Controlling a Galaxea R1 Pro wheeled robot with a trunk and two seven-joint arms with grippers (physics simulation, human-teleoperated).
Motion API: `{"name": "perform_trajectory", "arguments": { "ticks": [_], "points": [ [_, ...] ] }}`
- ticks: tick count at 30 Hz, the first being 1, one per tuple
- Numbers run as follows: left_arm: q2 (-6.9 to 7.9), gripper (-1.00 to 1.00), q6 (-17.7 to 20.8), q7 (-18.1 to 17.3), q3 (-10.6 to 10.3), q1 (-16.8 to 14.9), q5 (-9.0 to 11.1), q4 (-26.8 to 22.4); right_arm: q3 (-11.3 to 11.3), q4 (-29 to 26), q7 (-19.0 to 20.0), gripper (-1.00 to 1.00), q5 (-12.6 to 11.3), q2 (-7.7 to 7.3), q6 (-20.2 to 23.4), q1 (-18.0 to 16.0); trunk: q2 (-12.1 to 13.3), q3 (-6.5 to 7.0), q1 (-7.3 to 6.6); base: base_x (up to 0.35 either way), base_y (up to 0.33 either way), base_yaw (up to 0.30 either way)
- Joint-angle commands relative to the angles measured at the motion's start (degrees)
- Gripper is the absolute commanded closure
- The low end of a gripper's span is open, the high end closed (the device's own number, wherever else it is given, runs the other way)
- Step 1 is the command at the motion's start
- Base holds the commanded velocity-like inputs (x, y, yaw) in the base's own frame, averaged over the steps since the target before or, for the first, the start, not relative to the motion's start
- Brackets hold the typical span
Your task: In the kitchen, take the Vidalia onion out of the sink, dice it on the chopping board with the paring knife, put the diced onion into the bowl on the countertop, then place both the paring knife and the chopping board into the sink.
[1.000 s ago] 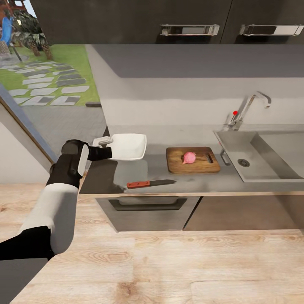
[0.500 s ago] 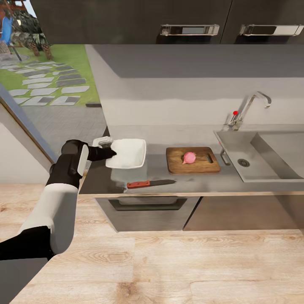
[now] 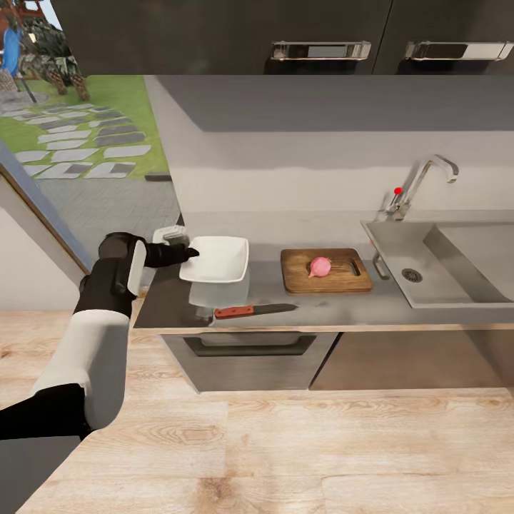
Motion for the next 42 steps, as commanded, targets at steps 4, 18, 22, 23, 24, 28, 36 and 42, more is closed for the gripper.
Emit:
{"name": "perform_trajectory", "arguments": {
  "ticks": [4, 18, 22, 23, 24, 28, 36, 42],
  "points": [
    [-0.07, -1.00, 0.28, -0.43, 0.16, -0.05, -0.43, -2.26, -0.04, -0.12, -0.12, -1.00, 0.00, 0.03, -0.04, 0.03, -0.10, -0.09, 0.03, 0.000, 0.000, 0.000],
    [-0.07, -1.00, 0.34, -0.43, 0.14, -0.05, -0.36, -2.58, -0.04, -0.12, -0.12, -1.00, 0.00, -0.01, -0.04, 0.06, -0.10, -0.09, 0.03, -0.006, 0.000, 0.000],
    [-0.09, -1.00, 0.34, -0.43, 0.14, -0.05, -0.35, -2.47, -0.04, -0.11, -0.12, -1.00, 0.00, 0.03, -0.04, 0.04, -0.10, -0.09, 0.03, -0.170, 0.000, 0.000],
    [-0.08, -1.00, 0.34, -0.43, 0.14, -0.05, -0.35, -2.46, -0.04, -0.11, -0.12, -1.00, 0.00, 0.01, -0.04, 0.04, -0.10, -0.09, 0.03, -0.267, 0.000, 0.000],
    [-0.10, -1.00, 0.34, -0.43, 0.14, -0.05, -0.35, -2.45, -0.04, -0.11, -0.12, -1.00, 0.00, 0.00, -0.04, 0.05, -0.10, -0.09, 0.03, -0.279, 0.000, 0.000],
    [-0.08, -1.00, 0.34, -0.43, 0.14, -0.05, -0.35, -2.31, -0.04, -0.12, -0.12, -1.00, 0.00, 0.00, -0.04, 0.06, -0.10, -0.09, 0.03, -0.308, 0.000, 0.000],
    [-0.11, -1.00, 0.34, -0.43, 0.14, -0.05, -0.30, -2.19, -0.04, -0.10, -0.12, -1.00, 0.00, 0.02, -0.04, 0.04, -0.10, -0.09, 0.03, -0.325, 0.000, 0.000],
    [-0.15, -1.00, 0.29, -0.43, 0.14, -0.05, -0.28, -1.26, -0.04, -0.10, -0.12, -1.00, 0.00, 0.04, -0.04, 0.06, -0.10, -0.09, 0.03, -0.326, 0.000, 0.000]
  ]
}}
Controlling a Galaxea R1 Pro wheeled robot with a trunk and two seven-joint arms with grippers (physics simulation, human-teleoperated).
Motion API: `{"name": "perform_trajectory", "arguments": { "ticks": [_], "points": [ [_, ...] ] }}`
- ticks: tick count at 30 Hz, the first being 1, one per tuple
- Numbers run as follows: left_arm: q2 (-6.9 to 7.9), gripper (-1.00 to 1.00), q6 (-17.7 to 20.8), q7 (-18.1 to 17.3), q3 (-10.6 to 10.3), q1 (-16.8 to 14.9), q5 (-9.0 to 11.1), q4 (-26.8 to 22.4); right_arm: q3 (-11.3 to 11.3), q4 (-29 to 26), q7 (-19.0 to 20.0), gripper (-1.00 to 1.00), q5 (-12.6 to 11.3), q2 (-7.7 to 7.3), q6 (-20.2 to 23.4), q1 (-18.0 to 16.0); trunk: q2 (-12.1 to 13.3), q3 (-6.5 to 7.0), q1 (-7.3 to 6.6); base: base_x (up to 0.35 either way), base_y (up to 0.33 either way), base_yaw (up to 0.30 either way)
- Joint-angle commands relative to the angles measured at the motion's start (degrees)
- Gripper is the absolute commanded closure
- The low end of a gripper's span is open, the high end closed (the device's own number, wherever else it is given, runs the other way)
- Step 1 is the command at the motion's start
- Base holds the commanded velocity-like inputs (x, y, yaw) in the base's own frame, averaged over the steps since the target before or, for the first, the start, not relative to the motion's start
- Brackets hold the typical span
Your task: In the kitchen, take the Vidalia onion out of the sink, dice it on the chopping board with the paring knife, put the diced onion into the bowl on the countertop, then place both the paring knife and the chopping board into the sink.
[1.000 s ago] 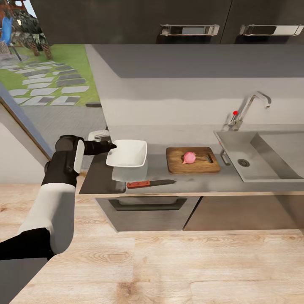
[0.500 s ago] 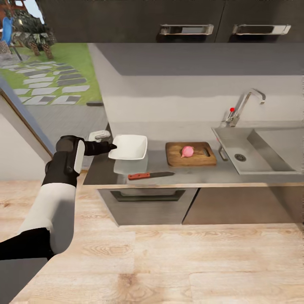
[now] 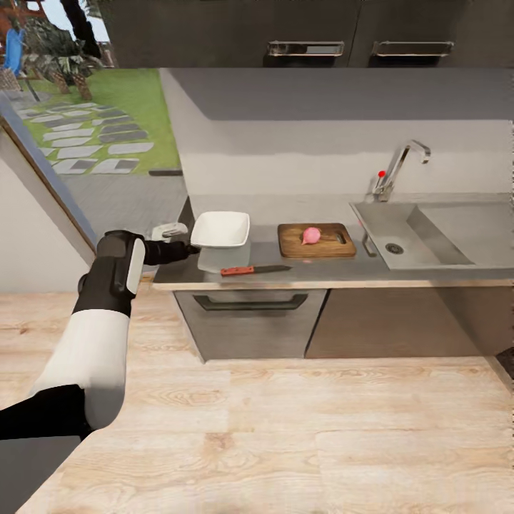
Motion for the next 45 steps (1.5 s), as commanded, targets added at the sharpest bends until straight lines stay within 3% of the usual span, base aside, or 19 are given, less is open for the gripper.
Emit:
{"name": "perform_trajectory", "arguments": {
  "ticks": [1, 13, 19, 21, 23, 25, 28, 30, 31, 32, 33, 34, 39, 40, 41, 45],
  "points": [
    [-0.06, -1.00, 0.22, -0.44, 0.21, -0.05, -0.40, 0.24, -0.07, -0.12, -0.12, -1.00, 0.00, 0.02, -0.05, 0.03, -0.11, -0.09, 0.00, -0.326, 0.000, 0.000],
    [-0.15, -1.00, 0.07, -0.52, 0.13, -0.05, -0.39, 5.37, -0.07, -0.06, -0.12, -1.00, 0.00, 0.02, 0.04, 0.02, -0.11, -0.09, 0.00, -0.256, 0.000, 0.000],
    [-0.21, -1.00, -0.37, -0.79, 0.12, -0.05, -0.49, 11.62, -0.07, -0.05, -0.12, -1.00, 0.00, -0.01, 0.14, 0.03, -0.11, -0.09, 0.00, -0.022, 0.000, 0.000],
    [-0.07, -1.00, -4.30, -0.87, 0.15, -0.05, -0.56, 18.89, -0.07, -0.05, -0.12, -1.00, 0.00, -0.02, 0.20, 0.03, -0.11, -0.09, 0.00, -0.002, 0.000, 0.000],
    [0.05, -1.00, -10.33, -0.80, 0.18, -0.05, -0.61, 24.75, -0.07, -0.05, -0.12, -1.00, 0.00, -0.02, 0.21, 0.02, -0.11, -0.09, 0.00, 0.000, 0.000, 0.000],
    [0.15, -1.00, -18.57, -0.27, 0.20, -0.05, -0.63, 33.83, -0.07, -0.05, -0.12, -1.00, 0.00, -0.04, 0.21, 0.03, -0.11, -0.09, 0.00, 0.000, 0.000, 0.000],
    [0.18, -1.00, -25.36, 1.55, 0.16, -0.05, -0.62, 42.30, -0.07, -0.05, -0.12, -1.00, 0.00, -0.05, 0.22, 0.02, -0.11, -0.09, 0.00, 0.000, 0.000, 0.000],
    [0.17, -1.00, -34.18, 5.22, 0.14, -0.04, -0.59, 51.73, -0.07, -0.05, -0.12, -1.00, 0.00, -0.05, 0.22, 0.03, -0.11, -0.09, 0.00, 0.000, 0.000, 0.000],
    [0.14, -1.00, -36.74, 6.34, 0.12, -0.03, -0.55, 53.87, -0.07, -0.05, -0.12, -1.00, 0.00, -0.05, 0.22, 0.03, -0.11, -0.09, 0.00, 0.000, 0.000, 0.000],
    [-0.06, -1.00, -44.22, 9.53, 0.08, 0.35, -0.43, 57.61, -0.07, -0.05, -0.12, -1.00, 0.00, -0.05, 0.22, 0.03, -0.11, -0.09, 0.00, 0.000, 0.000, 0.000],
    [-0.19, -1.00, -49.44, 11.78, 0.05, 2.29, -0.38, 59.52, -0.07, -0.05, -0.08, -1.00, 0.00, -0.05, 0.20, 0.03, -0.11, -0.09, 0.00, 0.000, 0.000, 0.000],
    [-0.24, -1.00, -51.65, 12.71, 0.03, 4.02, -0.38, 60.26, -0.07, -0.05, -0.06, -1.00, 0.00, -0.05, 0.17, 0.03, -0.11, -0.09, 0.00, 0.000, 0.000, 0.000],
    [-0.13, -1.00, -59.05, 14.05, 0.03, 9.91, -0.39, 61.35, -0.07, -0.05, -0.04, -1.00, 0.00, -0.05, 0.14, 0.02, -0.11, -0.09, 0.00, 0.000, 0.000, 0.000],
    [-0.02, -1.00, -63.66, 14.23, 0.03, 12.84, -0.39, 61.51, -0.07, -0.05, -0.03, -1.00, 0.00, -0.05, 0.13, 0.03, -0.11, -0.09, 0.00, 0.000, 0.000, 0.000],
    [0.04, -1.00, -65.44, 14.28, 0.03, 13.86, -0.39, 61.56, -0.07, -0.05, -0.03, -1.00, 0.00, -0.05, 0.13, 0.03, -0.11, -0.09, 0.00, 0.000, 0.000, 0.000],
    [0.56, -1.00, -80.28, 14.49, 0.03, 21.38, -0.34, 61.71, -0.07, -0.39, -0.03, -1.00, 0.09, -0.23, 0.17, 0.03, -0.11, -0.09, 0.00, 0.000, 0.000, 0.000]
  ]
}}
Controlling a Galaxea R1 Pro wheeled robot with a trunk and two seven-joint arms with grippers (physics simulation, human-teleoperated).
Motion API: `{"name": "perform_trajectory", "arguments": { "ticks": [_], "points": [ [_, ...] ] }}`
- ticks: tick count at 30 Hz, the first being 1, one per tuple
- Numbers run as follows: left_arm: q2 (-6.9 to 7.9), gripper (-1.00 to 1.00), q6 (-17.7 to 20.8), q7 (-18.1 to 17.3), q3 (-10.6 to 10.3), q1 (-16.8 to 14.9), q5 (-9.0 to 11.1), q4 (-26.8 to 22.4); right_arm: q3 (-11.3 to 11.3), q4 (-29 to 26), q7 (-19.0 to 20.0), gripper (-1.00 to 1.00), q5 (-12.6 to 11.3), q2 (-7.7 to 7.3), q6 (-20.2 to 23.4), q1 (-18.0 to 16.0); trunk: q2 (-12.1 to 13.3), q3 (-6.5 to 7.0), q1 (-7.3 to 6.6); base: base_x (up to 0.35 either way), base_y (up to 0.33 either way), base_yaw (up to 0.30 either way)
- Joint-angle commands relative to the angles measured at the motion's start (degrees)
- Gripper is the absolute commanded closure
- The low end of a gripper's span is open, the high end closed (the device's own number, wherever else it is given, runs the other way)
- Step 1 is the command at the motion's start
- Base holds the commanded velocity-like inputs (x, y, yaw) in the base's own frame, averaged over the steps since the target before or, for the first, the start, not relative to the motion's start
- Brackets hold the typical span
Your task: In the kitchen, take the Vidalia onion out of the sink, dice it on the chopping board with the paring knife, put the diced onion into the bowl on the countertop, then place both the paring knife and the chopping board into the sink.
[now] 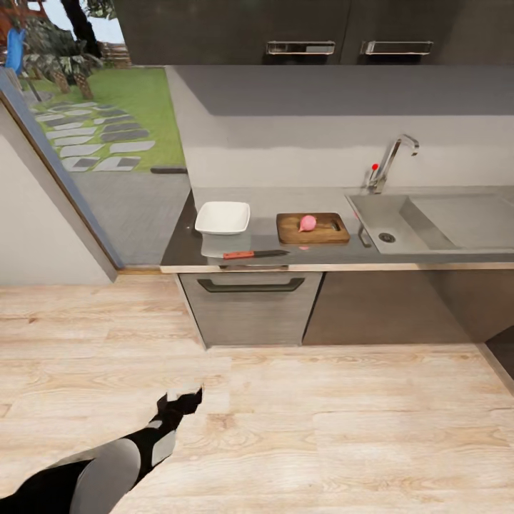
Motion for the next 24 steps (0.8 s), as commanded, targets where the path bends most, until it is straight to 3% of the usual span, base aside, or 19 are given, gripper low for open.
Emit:
{"name": "perform_trajectory", "arguments": {
  "ticks": [1, 6, 11, 18, 24],
  "points": [
    [0.06, -1.00, -2.66, 0.15, 0.42, 1.11, -0.43, 0.25, -0.05, -0.23, -0.13, -1.00, 0.04, -0.01, -0.03, 0.04, -0.10, -0.07, 0.04, 0.000, 0.000, 0.000],
    [0.75, -1.00, -18.19, 1.63, 0.42, 9.33, -0.40, 0.35, -0.04, -1.48, -0.13, -1.00, 0.15, -0.46, 0.30, -0.09, -0.10, -0.07, 0.04, 0.000, 0.000, 0.000],
    [2.18, -1.00, -28.65, 2.56, 0.42, 14.84, -0.39, 0.37, -0.05, -4.94, -0.13, -1.00, 0.00, -1.64, 2.38, -0.32, -0.10, -0.07, 0.04, 0.000, 0.000, 0.000],
    [3.30, -1.00, -37.53, 2.88, 0.42, 19.87, -0.39, 0.37, -0.02, -7.94, -0.06, -1.00, -0.35, -2.63, 3.91, -0.39, -0.10, -0.07, 0.04, 0.000, 0.000, 0.000],
    [4.10, -1.00, -37.53, 2.90, 0.42, 22.01, -0.39, 0.37, 0.03, -7.16, 0.67, -1.00, -0.35, -2.91, 3.47, -0.39, -0.10, -0.07, 0.04, 0.000, 0.000, 0.000]
  ]
}}
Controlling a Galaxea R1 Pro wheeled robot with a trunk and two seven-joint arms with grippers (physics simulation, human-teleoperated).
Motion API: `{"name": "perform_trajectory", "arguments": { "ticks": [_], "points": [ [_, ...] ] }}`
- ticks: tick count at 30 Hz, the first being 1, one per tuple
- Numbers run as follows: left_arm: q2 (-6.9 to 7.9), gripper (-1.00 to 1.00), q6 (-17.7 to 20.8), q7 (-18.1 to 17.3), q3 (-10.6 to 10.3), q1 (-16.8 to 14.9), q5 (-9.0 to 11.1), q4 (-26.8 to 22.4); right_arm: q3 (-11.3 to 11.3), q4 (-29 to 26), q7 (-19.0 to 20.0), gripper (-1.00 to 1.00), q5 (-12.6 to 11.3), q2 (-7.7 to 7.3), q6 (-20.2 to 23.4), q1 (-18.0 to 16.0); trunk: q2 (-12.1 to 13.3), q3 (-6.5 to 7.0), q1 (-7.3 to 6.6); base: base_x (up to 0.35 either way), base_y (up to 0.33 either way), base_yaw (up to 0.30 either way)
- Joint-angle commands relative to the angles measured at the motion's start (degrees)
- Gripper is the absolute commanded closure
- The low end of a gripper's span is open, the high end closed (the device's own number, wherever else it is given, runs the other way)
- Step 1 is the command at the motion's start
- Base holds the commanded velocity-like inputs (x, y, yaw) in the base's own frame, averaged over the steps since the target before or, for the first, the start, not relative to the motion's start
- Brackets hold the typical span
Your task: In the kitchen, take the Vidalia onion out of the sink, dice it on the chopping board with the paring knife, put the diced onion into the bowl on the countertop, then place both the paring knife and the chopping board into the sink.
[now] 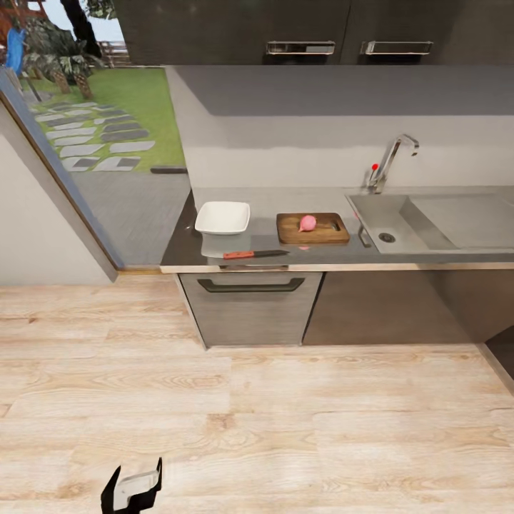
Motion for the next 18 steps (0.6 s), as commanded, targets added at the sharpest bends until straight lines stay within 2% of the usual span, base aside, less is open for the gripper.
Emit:
{"name": "perform_trajectory", "arguments": {
  "ticks": [1, 4, 6, 12, 18],
  "points": [
    [0.16, -1.00, -0.29, 0.36, 0.09, -0.01, -0.46, 0.22, -0.01, 0.08, 0.14, -1.00, -0.02, -0.01, -0.24, 0.03, -0.10, -0.08, 0.03, 0.000, 0.000, 0.000],
    [0.68, -1.00, 0.02, 0.37, 0.09, 0.27, -0.46, 0.14, -0.05, 0.56, 1.25, -1.00, 0.02, -0.09, -2.01, 0.03, -0.10, -0.08, 0.03, 0.000, 0.000, 0.000],
    [0.85, -1.00, 1.83, 0.37, 0.09, 0.38, -0.46, 0.09, -0.01, 0.75, 1.70, -1.00, 0.05, -0.08, -3.66, 0.03, -0.10, -0.08, 0.03, 0.000, 0.000, 0.000],
    [0.92, -1.00, 3.68, 0.37, 0.09, 0.43, -0.47, 0.05, -0.06, 1.01, 1.88, -1.00, 0.08, -0.05, -4.40, 0.03, -0.10, -0.08, 0.03, 0.000, 0.006, 0.000],
    [1.00, -1.00, 3.99, 0.37, 0.09, 0.44, -0.51, -0.02, -0.14, 1.63, 1.91, -1.00, 0.08, -0.05, -4.48, 0.03, -0.10, -0.08, 0.03, 0.000, 0.196, 0.000]
  ]
}}
